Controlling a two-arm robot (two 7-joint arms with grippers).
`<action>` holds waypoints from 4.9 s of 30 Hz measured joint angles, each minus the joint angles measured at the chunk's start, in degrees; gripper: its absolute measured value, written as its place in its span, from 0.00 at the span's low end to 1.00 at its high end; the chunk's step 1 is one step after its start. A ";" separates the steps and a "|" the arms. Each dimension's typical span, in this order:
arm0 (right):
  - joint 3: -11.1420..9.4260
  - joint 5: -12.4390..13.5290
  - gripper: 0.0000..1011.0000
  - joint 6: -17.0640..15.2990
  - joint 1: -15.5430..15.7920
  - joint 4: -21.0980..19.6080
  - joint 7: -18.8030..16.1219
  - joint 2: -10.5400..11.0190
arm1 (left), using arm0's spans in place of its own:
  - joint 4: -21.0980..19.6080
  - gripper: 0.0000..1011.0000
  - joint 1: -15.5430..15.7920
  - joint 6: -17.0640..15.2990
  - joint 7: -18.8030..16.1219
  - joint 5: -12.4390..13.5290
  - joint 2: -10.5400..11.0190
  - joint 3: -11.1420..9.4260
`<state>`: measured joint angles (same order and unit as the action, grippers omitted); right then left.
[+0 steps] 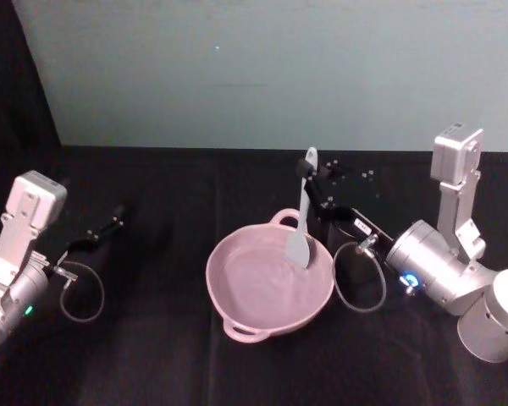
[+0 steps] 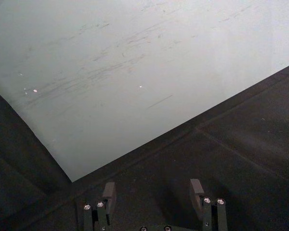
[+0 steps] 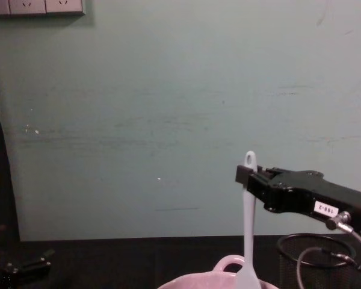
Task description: Use the one hand to pick up the spoon and stir the clear water in the bowl.
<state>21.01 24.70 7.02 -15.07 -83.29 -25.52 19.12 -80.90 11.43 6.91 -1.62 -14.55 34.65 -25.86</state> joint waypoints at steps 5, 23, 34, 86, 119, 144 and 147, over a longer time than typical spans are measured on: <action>1.20 -0.25 0.12 -0.77 1.14 -2.11 -1.15 0.36 | 0.00 0.99 0.00 0.00 0.00 0.00 0.00 0.00; 5.50 2.37 0.12 -1.20 -0.05 -1.97 -4.59 -2.01 | 0.00 0.99 0.00 0.00 0.00 0.00 0.00 0.00; 4.36 4.02 0.12 0.52 -3.95 5.83 -3.85 -4.43 | 0.00 0.99 0.00 0.00 0.00 0.00 0.00 0.00; 5.28 6.25 0.12 -5.00 -0.96 -6.42 -5.12 1.71 | 0.00 0.99 0.00 0.00 0.00 0.00 0.00 0.00; -1.50 12.33 0.12 -12.44 -7.18 -12.34 -2.12 13.31 | 0.00 0.99 0.00 0.00 0.00 0.00 0.00 0.00; -4.34 20.30 0.12 -10.07 -5.42 0.23 -2.92 11.15 | 0.00 0.99 0.00 0.00 0.00 0.00 0.00 0.00; -4.36 21.27 0.12 -9.82 -5.38 1.80 -3.43 10.62 | 0.00 0.99 0.00 0.00 0.00 0.00 0.00 0.00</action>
<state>16.66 45.96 -2.80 -20.45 -81.49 -28.95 29.74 -80.90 11.43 6.91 -1.62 -14.55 34.65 -25.86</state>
